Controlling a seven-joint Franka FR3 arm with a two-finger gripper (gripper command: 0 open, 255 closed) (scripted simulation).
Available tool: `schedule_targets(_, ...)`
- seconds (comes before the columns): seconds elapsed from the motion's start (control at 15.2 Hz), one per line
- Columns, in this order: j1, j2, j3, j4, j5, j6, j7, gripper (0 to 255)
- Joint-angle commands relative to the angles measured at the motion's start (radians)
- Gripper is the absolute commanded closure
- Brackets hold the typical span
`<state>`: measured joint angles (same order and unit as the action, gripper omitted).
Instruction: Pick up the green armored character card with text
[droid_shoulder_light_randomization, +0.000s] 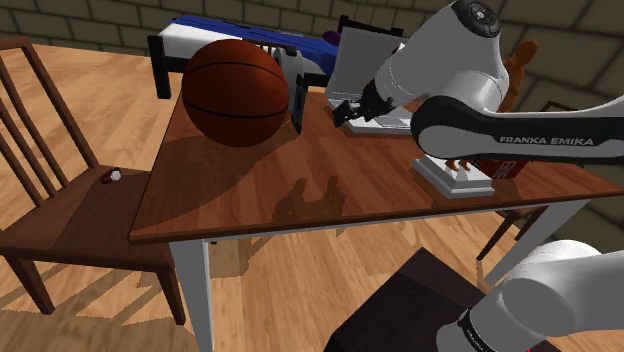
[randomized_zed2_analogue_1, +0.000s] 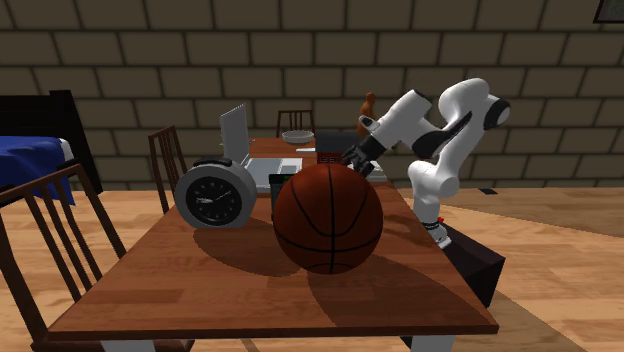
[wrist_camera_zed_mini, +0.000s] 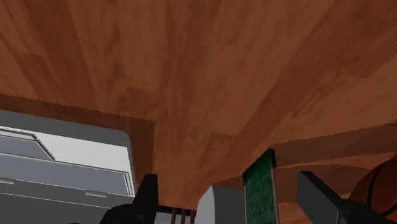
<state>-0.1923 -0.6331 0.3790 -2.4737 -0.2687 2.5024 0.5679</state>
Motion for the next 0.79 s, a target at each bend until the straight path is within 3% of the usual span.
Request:
schedule_targets(0.0, -0.09, 0.041, 0.083, 0.021, -0.075, 0.105, 0.118, 0)
schedule_targets(0.2, -0.267, 0.078, 0.242, 0.077, -0.206, 0.216, 0.313, 0)
schedule_targets(0.46, -0.569, 0.073, 0.495, 0.182, -0.376, 0.32, 0.588, 0)
schedule_targets(0.66, -0.801, 0.012, 0.671, 0.275, -0.456, 0.375, 0.772, 0)
schedule_targets(0.73, -0.835, -0.004, 0.695, 0.289, -0.458, 0.384, 0.794, 0)
